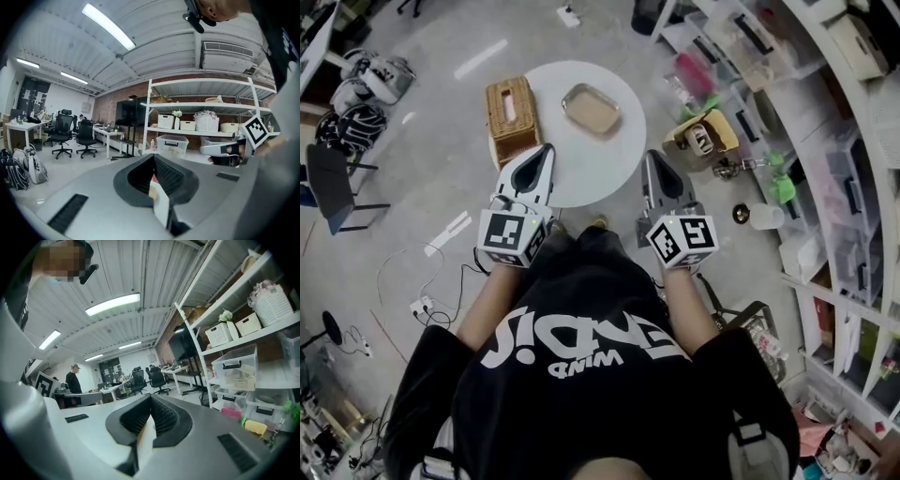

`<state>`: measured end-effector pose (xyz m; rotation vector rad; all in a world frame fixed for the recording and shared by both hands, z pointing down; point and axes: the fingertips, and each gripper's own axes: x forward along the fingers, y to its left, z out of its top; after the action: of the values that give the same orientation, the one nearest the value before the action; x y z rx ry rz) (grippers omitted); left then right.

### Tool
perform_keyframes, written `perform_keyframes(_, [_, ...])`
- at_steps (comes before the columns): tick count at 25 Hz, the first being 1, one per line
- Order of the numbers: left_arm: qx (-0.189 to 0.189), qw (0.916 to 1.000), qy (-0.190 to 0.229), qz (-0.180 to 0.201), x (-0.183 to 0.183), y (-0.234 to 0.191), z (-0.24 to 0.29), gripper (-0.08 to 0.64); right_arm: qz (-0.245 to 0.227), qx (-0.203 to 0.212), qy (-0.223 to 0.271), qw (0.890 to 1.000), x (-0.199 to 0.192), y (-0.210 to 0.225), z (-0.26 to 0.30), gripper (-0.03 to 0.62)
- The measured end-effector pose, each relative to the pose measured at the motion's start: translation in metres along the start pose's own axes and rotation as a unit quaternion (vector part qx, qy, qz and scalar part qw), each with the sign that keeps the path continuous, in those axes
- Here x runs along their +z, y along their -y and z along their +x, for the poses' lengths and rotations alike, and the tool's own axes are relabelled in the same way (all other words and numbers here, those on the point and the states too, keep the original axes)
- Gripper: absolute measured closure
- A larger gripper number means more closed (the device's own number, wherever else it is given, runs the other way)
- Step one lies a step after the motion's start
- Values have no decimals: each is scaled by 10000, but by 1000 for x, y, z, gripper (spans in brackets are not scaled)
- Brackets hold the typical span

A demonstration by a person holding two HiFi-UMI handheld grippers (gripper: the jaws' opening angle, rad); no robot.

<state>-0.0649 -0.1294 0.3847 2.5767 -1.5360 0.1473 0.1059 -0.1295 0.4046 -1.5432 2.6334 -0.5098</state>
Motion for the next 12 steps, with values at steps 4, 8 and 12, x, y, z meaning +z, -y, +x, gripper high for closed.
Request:
perform_keyframes(4, [-71, 10000, -13, -5, 0, -15, 11, 558, 46, 18, -21, 10000, 0, -1, 19, 595])
perform_keyframes(8, [-291, 9995, -81, 3, 0, -22, 23, 558, 195, -106, -64, 9997, -5, 1, 31, 552])
perform_keyframes(12, [-441, 9990, -92, 18, 2, -30, 34, 558, 319, -92, -151, 9993, -12, -1, 45, 489])
